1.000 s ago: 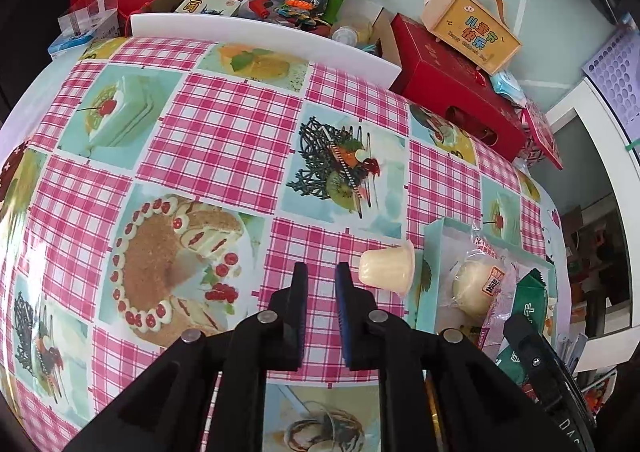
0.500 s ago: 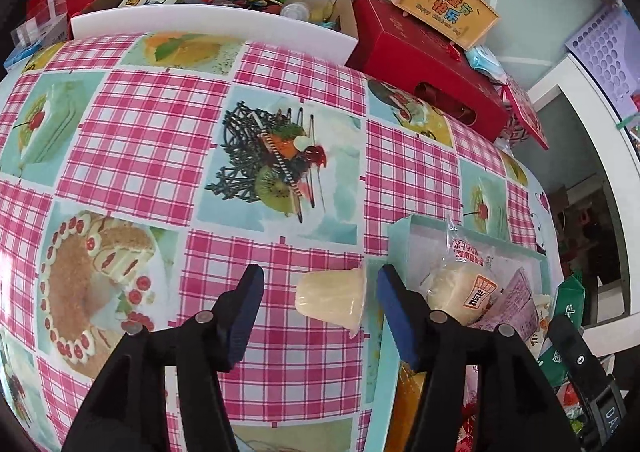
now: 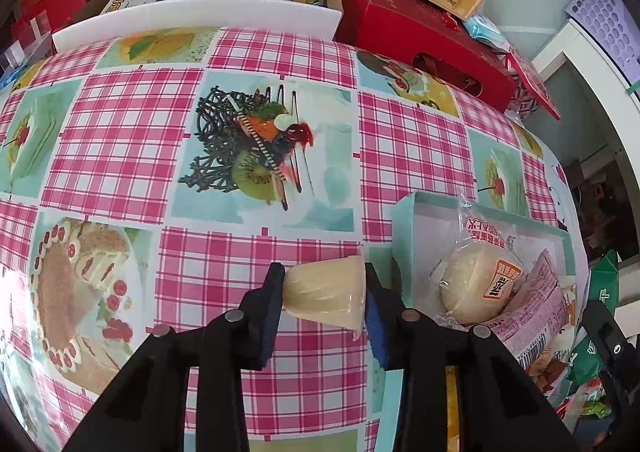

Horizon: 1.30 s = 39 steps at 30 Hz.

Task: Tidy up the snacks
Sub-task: 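Lower the pudding cup into the tray with left tool while right tool releases the green packet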

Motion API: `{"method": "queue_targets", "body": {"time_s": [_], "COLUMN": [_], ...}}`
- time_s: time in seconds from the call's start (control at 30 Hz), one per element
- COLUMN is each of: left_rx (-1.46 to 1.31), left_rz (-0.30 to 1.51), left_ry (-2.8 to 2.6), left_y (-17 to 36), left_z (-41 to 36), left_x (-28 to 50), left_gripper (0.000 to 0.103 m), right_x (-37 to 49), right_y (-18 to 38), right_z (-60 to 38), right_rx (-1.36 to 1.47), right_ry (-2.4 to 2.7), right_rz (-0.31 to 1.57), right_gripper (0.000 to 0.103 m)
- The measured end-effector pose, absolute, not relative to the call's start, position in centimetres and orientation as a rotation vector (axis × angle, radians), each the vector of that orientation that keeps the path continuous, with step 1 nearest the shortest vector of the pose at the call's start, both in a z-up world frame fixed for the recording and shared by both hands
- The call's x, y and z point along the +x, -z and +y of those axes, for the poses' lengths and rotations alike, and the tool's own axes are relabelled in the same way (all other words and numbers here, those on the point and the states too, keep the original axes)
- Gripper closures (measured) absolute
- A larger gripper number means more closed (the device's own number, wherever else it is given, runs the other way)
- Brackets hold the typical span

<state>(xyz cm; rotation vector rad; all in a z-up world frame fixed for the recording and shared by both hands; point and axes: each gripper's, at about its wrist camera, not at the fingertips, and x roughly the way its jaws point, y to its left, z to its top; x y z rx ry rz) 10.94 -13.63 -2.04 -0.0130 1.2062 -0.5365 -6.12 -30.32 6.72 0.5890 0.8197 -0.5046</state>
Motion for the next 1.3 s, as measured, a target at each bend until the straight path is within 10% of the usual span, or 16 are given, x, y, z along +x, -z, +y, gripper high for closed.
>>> {"method": "queue_targets", "body": {"time_s": [1.3], "left_rx": [0.169], "left_rz": [1.221], "left_ry": [0.782], "left_y": [0.6], "left_z": [-21.5], "left_x": [4.1], "left_gripper": [0.064], "right_x": [-8.7], "right_y": [-4.7], "right_z": [-34.4], "right_rx": [0.675], "right_ry": [0.648], "right_rz": [0.894], "right_gripper": [0.059]}}
